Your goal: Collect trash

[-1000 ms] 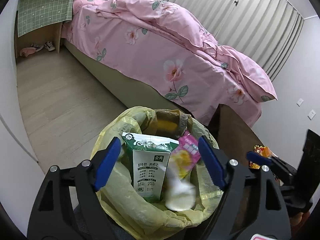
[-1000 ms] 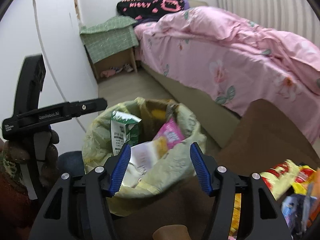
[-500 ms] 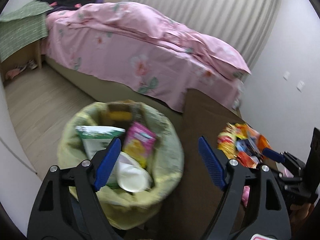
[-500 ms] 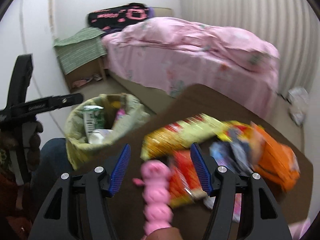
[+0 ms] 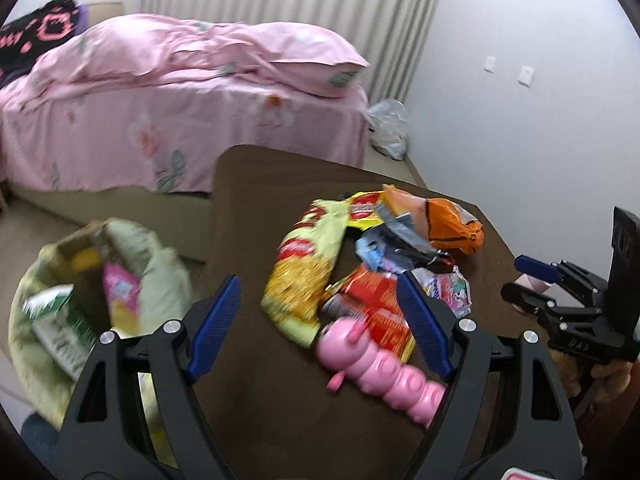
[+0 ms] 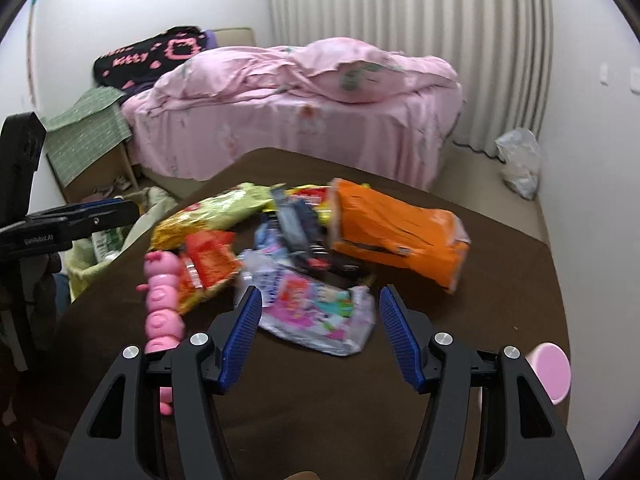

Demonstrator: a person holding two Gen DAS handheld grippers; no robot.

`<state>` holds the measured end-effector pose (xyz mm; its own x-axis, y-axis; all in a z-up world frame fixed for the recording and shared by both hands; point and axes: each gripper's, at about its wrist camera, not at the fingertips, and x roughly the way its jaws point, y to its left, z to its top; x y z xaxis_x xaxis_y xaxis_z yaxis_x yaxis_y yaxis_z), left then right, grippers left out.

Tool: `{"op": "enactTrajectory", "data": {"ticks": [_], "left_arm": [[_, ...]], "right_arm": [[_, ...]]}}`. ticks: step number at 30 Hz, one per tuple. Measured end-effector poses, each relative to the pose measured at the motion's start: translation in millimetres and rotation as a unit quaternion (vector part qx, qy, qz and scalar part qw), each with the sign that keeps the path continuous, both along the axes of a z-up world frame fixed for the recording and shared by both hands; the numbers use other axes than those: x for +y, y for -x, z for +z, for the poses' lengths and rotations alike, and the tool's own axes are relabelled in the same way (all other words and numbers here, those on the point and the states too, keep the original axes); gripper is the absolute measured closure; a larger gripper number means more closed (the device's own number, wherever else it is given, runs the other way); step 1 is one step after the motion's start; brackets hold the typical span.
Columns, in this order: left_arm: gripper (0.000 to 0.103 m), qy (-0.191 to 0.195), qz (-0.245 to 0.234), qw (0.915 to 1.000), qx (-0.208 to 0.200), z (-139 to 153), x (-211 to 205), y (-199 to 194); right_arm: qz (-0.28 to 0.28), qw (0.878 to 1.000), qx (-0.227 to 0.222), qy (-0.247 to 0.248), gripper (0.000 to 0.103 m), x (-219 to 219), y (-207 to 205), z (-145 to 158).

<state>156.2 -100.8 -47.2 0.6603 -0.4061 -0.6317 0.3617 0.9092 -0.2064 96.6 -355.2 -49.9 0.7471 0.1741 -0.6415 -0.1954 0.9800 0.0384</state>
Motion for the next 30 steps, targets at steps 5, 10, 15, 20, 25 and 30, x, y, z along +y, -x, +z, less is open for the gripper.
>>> {"op": "enactTrajectory", "data": {"ticks": [5, 10, 15, 20, 25, 30], "left_arm": [[0.027, -0.002, -0.028, 0.9995, -0.011, 5.6, -24.0, -30.1], [0.028, -0.005, -0.063, 0.9973, -0.037, 18.3, -36.1, -57.8], [0.027, 0.021, -0.085, 0.9955, -0.035, 13.5, -19.3, -67.1], [0.028, 0.052, -0.083, 0.9951, 0.009, -3.5, 6.7, -72.7], [0.028, 0.062, -0.067, 0.9953, 0.031, -8.1, 18.3, -76.7], [0.028, 0.049, -0.069, 0.9951, 0.051, -15.3, 15.8, -75.5]], "right_arm": [[-0.068, 0.998, -0.015, -0.001, 0.045, -32.7, -30.3, 5.3], [-0.149, 0.988, 0.001, -0.036, 0.045, -62.9, -89.5, -5.4], [-0.186, 0.981, 0.057, -0.016, 0.045, -74.7, -147.4, -27.0], [-0.184, 0.977, 0.109, -0.012, 0.047, -66.5, -156.7, -44.2], [-0.162, 0.980, 0.112, 0.001, 0.086, -49.2, -126.5, -46.3], [-0.123, 0.989, 0.082, -0.023, 0.090, -41.3, -78.6, -18.1]]}}
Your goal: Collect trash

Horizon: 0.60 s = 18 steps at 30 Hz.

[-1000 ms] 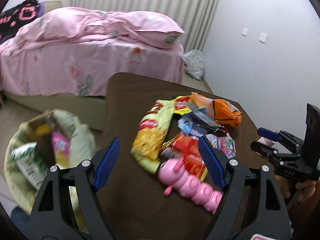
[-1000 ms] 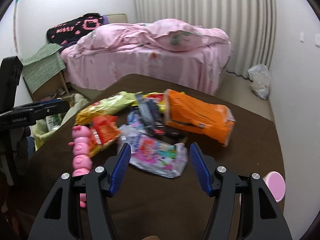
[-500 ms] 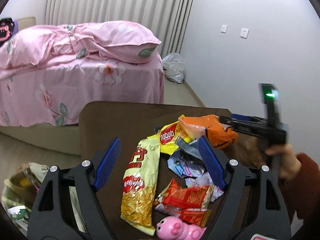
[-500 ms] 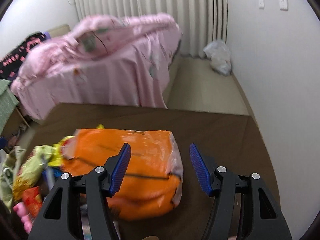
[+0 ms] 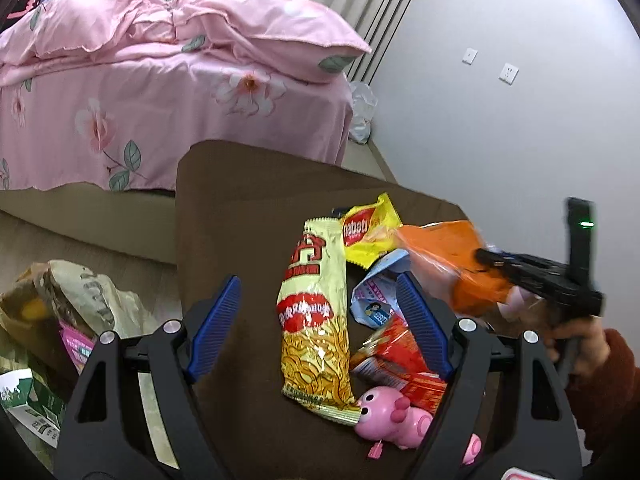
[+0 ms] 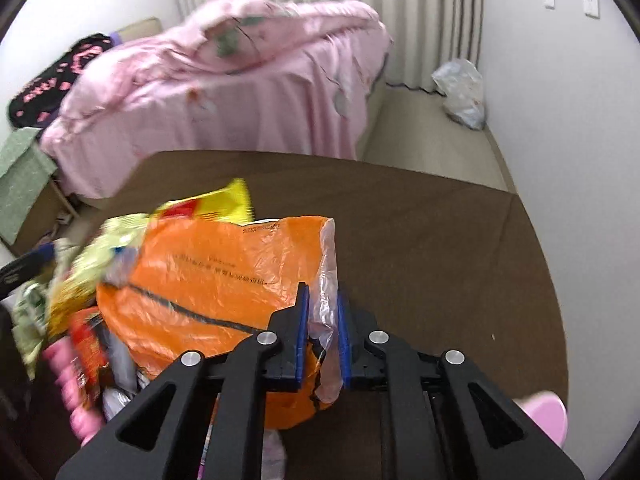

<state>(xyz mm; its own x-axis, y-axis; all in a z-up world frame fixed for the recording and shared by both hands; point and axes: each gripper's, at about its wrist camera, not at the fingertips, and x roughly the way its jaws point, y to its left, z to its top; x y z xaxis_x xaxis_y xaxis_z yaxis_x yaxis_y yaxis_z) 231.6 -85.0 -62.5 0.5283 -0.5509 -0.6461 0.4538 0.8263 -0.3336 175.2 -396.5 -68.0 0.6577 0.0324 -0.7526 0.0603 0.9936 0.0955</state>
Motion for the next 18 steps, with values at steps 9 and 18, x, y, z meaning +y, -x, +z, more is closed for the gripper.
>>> {"op": "enactTrajectory", "data": {"ticks": [9, 18], "left_arm": [[0.028, -0.019, -0.015, 0.9997, 0.005, -5.9, -10.2, 9.0], [0.028, -0.022, -0.052, 0.9980, -0.028, 2.7, -27.8, 29.5]], "right_arm": [[-0.062, 0.997, -0.036, 0.039, 0.090, -18.4, 97.1, 23.4], [-0.076, 0.997, 0.020, 0.023, 0.090, -19.6, 157.1, -7.8]]}}
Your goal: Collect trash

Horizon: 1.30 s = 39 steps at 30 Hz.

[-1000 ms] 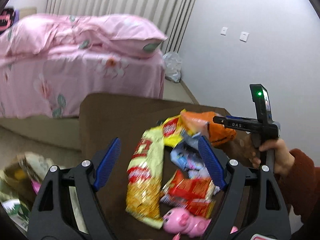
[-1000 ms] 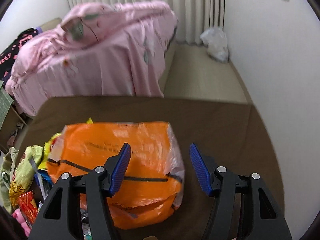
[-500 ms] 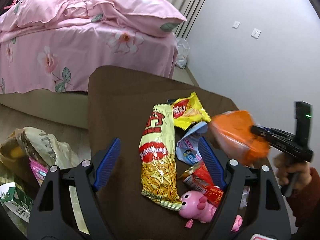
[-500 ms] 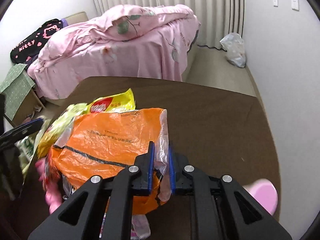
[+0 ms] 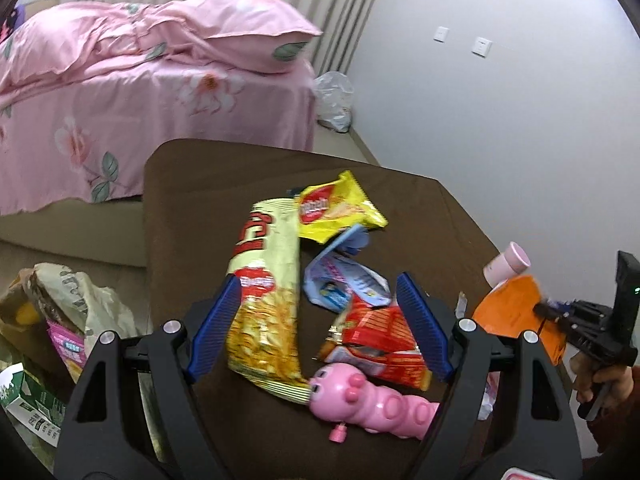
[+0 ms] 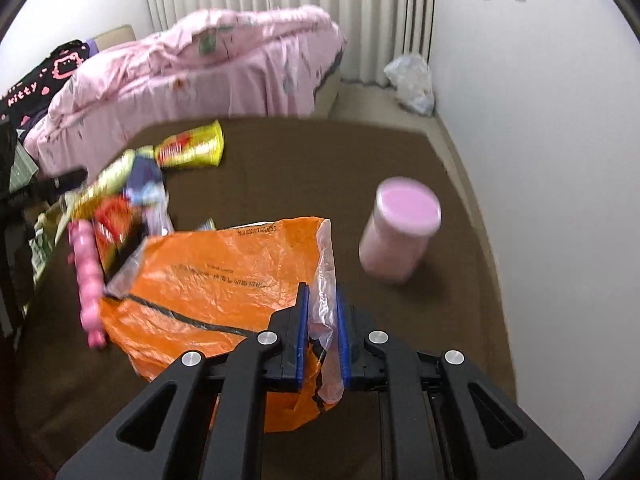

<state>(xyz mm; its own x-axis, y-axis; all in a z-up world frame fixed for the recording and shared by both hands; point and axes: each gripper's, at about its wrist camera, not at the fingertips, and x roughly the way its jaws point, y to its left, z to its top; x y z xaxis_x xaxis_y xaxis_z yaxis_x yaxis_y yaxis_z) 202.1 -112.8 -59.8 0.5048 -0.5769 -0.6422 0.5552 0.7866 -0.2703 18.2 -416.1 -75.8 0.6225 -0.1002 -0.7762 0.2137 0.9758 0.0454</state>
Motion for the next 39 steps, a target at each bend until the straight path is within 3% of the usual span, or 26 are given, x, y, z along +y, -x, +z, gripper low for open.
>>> {"op": "enactTrajectory", "data": {"ticks": [5, 9, 10, 12, 13, 20, 23, 27, 33, 35, 39], "left_arm": [[0.028, -0.014, -0.017, 0.9995, -0.024, 0.4, -11.8, 12.3], [0.028, -0.016, -0.019, 0.9994, -0.024, -1.2, -14.0, 14.4], [0.028, -0.016, -0.020, 0.9994, -0.023, -1.4, -14.1, 15.0], [0.028, -0.015, -0.024, 0.9993, -0.023, -1.0, -15.1, 16.9], [0.028, -0.015, -0.025, 0.9993, -0.024, -1.0, -15.3, 17.9], [0.028, -0.013, -0.014, 0.9995, -0.025, 0.8, -10.2, 24.0], [0.028, -0.003, 0.000, 0.9999, -0.010, 2.4, -0.6, 35.7], [0.028, -0.009, 0.018, 0.9998, 0.000, 2.4, 6.3, 61.6], [0.028, 0.011, -0.033, 0.9979, 0.055, 2.7, -21.5, 115.6], [0.028, 0.010, -0.048, 0.9951, 0.086, -0.7, -38.3, 133.7], [0.031, -0.017, -0.036, 0.9933, 0.109, -9.2, -59.1, 156.8]], "right_arm": [[0.014, 0.998, 0.009, -0.056, 0.090, 1.8, 21.3, -11.0], [0.036, 0.997, 0.027, -0.067, 0.086, 12.1, 30.6, -17.3], [0.042, 0.996, 0.022, -0.069, 0.082, 13.2, 32.5, -16.0], [0.050, 0.997, 0.002, -0.062, 0.047, 15.1, 41.5, -9.5], [0.054, 0.997, -0.003, -0.060, 0.045, 15.8, 44.2, -6.4], [0.100, 0.994, -0.011, -0.040, 0.045, 31.6, 62.1, 10.7], [0.148, 0.988, -0.018, -0.040, 0.045, 44.3, 71.5, 15.0], [0.184, 0.983, -0.006, 0.023, 0.045, 56.1, 72.1, 5.0], [0.142, 0.988, -0.047, -0.032, 0.045, 16.9, 70.5, 2.6], [0.125, 0.989, -0.067, -0.032, 0.045, 5.1, 72.9, 4.7], [0.100, 0.991, -0.086, -0.016, 0.045, -11.0, 79.2, 2.5]]}}
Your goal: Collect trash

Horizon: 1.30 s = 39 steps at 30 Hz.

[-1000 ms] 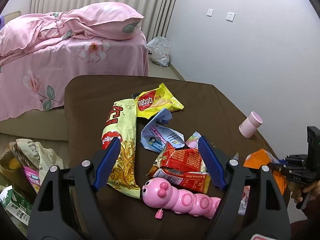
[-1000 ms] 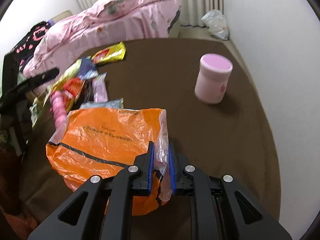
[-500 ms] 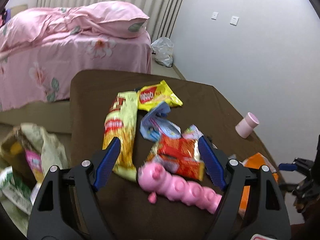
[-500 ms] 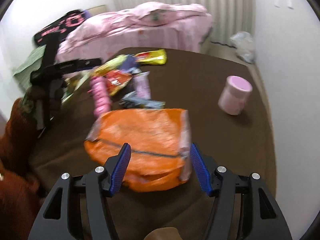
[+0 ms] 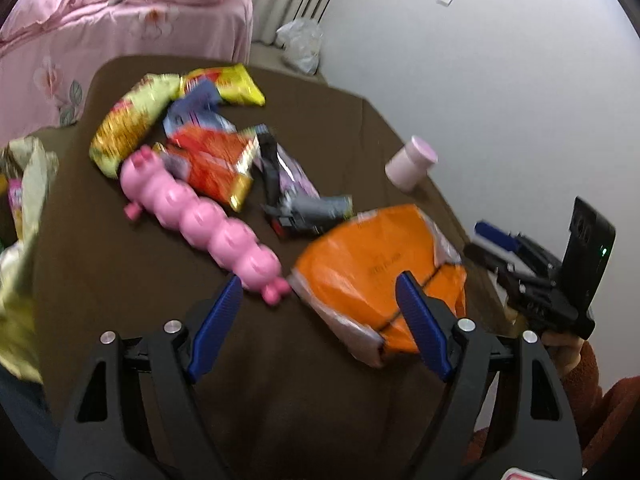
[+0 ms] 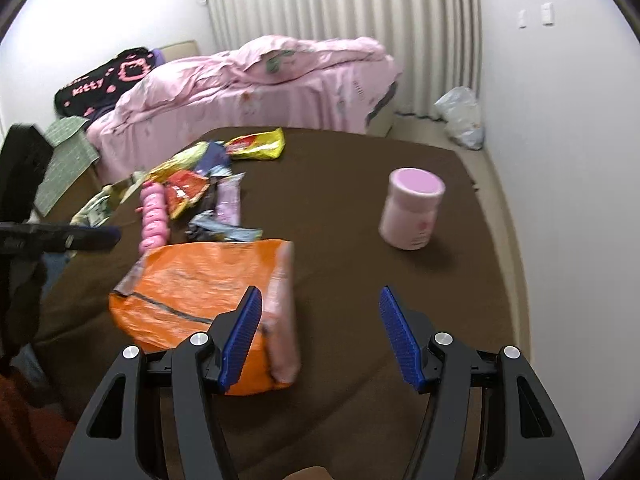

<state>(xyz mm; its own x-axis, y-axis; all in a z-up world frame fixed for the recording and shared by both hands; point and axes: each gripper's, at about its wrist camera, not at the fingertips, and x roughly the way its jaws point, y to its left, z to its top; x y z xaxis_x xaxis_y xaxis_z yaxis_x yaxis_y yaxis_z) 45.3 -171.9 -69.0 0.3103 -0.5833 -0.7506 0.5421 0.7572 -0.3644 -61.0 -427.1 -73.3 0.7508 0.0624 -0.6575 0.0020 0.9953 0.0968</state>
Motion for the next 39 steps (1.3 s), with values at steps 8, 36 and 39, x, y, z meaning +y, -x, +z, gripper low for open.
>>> {"op": "enactTrajectory", "data": {"ticks": [8, 36, 39], "left_arm": [[0.040, -0.028, 0.013, 0.9986, 0.043, -16.2, -19.6, 14.6], [0.040, -0.030, 0.153, 0.9875, -0.020, 2.7, 68.7, -7.5], [0.040, -0.030, 0.140, 0.9893, -0.028, 3.3, 62.2, -5.9]], "right_arm": [[0.028, 0.998, 0.004, -0.049, 0.045, -5.3, 13.3, -19.5], [0.124, 0.991, 0.035, -0.038, 0.081, 76.0, -11.8, -24.3], [0.100, 0.991, -0.011, -0.092, 0.081, 39.0, -0.7, 0.3]]}}
